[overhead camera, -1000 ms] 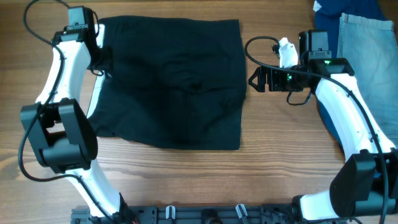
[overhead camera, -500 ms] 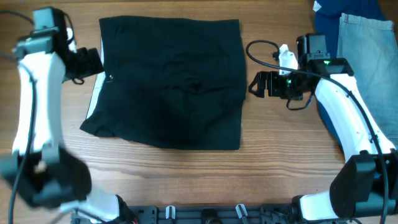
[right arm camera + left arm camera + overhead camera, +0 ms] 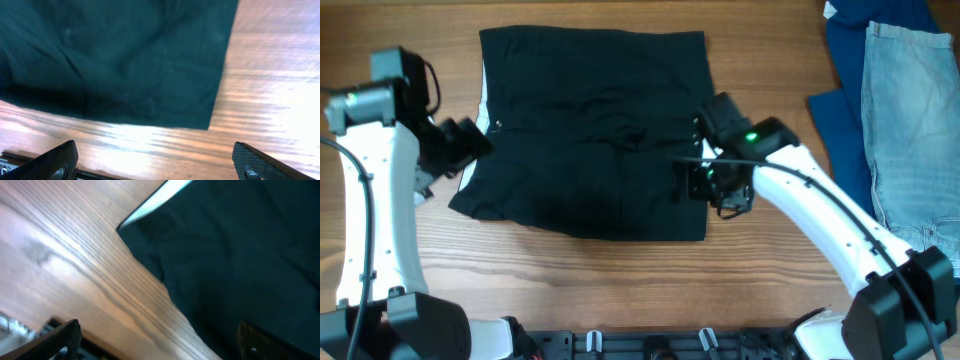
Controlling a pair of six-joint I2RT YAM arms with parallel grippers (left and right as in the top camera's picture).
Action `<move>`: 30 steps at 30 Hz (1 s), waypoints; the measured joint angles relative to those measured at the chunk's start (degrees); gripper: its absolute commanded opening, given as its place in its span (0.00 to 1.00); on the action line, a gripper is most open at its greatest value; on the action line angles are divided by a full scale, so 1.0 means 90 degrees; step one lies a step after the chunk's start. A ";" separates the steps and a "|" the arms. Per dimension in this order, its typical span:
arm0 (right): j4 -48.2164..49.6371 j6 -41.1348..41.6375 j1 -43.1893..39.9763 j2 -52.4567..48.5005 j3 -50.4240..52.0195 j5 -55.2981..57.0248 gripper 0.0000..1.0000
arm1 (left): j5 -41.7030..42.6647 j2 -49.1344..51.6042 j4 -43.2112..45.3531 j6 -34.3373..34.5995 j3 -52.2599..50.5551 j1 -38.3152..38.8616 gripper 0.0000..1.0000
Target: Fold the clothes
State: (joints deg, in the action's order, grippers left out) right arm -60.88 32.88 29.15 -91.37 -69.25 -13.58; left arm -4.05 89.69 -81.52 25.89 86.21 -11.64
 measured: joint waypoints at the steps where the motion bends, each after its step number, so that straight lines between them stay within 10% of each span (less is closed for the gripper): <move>1: 0.0019 0.0104 0.0158 0.0000 0.0044 0.0019 1.00 | -0.0051 -0.0177 0.0301 0.0202 -0.0476 0.0000 0.96; 11: 0.0296 0.0561 0.0619 0.0000 0.0109 0.0090 1.00 | -0.0112 -0.1326 0.3917 0.1603 -0.4075 -0.0559 0.77; 21: 0.0583 0.0588 0.0619 0.0000 0.0109 0.0092 1.00 | -0.0102 -0.0255 0.5812 0.1834 -0.4690 -0.1440 0.59; 24: 0.0605 0.0641 0.0619 0.0000 0.0109 0.0124 1.00 | -0.0034 0.0189 0.6135 0.1853 -0.4694 -0.1440 0.42; 27: 0.0631 0.0848 0.0619 0.0002 0.0170 0.0255 1.00 | 0.0172 0.0294 0.6241 0.1843 -0.4673 -0.1440 0.04; 30: 0.0644 0.1120 0.0619 0.0002 0.0364 0.0291 0.99 | 0.0362 0.0345 0.6176 0.1863 -0.4660 -0.1452 0.04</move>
State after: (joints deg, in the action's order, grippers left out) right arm -55.09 42.96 34.72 -91.35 -65.98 -10.96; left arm -0.80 92.79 -25.93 42.65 44.27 -24.71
